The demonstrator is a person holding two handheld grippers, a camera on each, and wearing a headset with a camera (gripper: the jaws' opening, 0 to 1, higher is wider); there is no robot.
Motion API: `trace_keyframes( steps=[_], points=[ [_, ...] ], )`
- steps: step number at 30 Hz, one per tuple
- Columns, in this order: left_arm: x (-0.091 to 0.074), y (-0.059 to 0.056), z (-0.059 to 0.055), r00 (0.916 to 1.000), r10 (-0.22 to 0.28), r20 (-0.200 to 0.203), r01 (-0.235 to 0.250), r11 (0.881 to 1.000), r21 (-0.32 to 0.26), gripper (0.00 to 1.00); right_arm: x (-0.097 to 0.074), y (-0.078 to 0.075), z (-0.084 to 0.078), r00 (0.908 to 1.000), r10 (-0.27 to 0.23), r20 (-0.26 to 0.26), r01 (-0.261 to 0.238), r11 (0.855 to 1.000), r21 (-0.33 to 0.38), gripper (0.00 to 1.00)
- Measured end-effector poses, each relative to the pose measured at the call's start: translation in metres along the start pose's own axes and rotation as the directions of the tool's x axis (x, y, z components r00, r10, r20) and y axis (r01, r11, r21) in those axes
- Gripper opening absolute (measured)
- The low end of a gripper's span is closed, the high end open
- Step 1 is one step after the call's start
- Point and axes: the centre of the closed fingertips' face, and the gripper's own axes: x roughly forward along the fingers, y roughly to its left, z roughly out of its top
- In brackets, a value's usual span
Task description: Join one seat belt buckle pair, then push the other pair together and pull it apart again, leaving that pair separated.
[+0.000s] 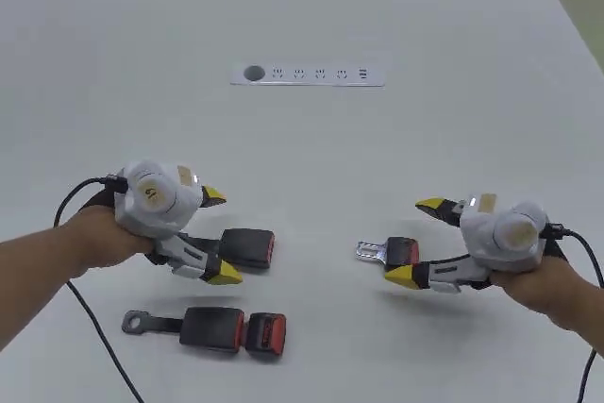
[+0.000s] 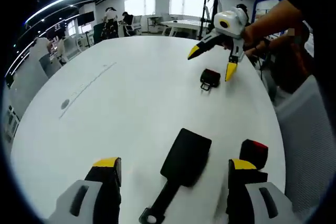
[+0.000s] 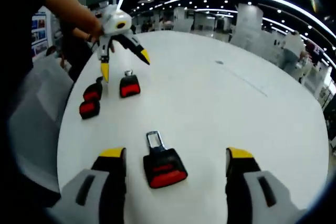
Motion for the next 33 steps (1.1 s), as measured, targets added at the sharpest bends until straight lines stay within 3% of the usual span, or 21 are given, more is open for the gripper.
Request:
trace_keyframes(
  steps=[1, 4, 6, 10, 13, 15, 18, 22, 29, 33],
  points=[
    [-0.007, 0.005, 0.001, 0.999, 0.041, 0.017, -0.041, 0.999, -0.028, 0.89, -0.002, -0.001, 0.003, 0.9996, -0.023, 0.017, 0.022, 1.0, 0.022, 0.8],
    [-0.02, 0.005, 0.003, 0.9942, 0.096, 0.05, -0.09, 0.99, -0.108, 0.94, -0.008, 0.001, 0.005, 0.9974, -0.068, 0.025, 0.067, 0.997, 0.03, 0.83],
    [-0.031, 0.006, 0.005, 0.9864, 0.145, 0.078, -0.135, 0.984, -0.119, 0.98, -0.012, 0.008, 0.009, 0.9958, -0.085, 0.034, 0.084, 0.996, 0.029, 0.89],
    [-0.05, -0.003, 0.01, 0.9709, 0.202, 0.128, -0.183, 0.972, -0.15, 0.99, -0.021, 0.018, 0.017, 0.9915, -0.113, 0.064, 0.11, 0.993, 0.052, 0.91],
    [-0.062, -0.012, 0.015, 0.9591, 0.23, 0.165, -0.199, 0.962, -0.185, 1.0, -0.027, 0.028, 0.024, 0.9884, -0.129, 0.08, 0.128, 0.992, 0.019, 0.93],
    [-0.071, -0.021, 0.019, 0.9488, 0.241, 0.204, -0.207, 0.963, -0.174, 1.0, -0.03, 0.035, 0.027, 0.9874, -0.128, 0.092, 0.127, 0.992, 0.017, 0.93],
    [-0.08, -0.031, 0.011, 0.9515, 0.245, 0.186, -0.212, 0.961, -0.18, 1.0, -0.035, 0.041, 0.029, 0.9856, -0.139, 0.097, 0.139, 0.99, 0.007, 0.95],
    [-0.093, -0.044, 0.004, 0.9476, 0.234, 0.217, -0.192, 0.961, -0.201, 1.0, -0.042, 0.052, 0.031, 0.9829, -0.146, 0.113, 0.145, 0.989, 0.014, 0.94],
    [-0.111, -0.056, -0.017, 0.9459, 0.237, 0.222, -0.185, 0.955, -0.233, 1.0, -0.05, 0.074, 0.024, 0.9819, -0.154, 0.111, 0.154, 0.988, 0.007, 0.96],
    [-0.123, -0.069, -0.026, 0.9415, 0.245, 0.231, -0.191, 0.954, -0.232, 0.99, -0.057, 0.085, 0.019, 0.9797, -0.166, 0.112, 0.164, 0.986, 0.025, 0.96]
  ],
)
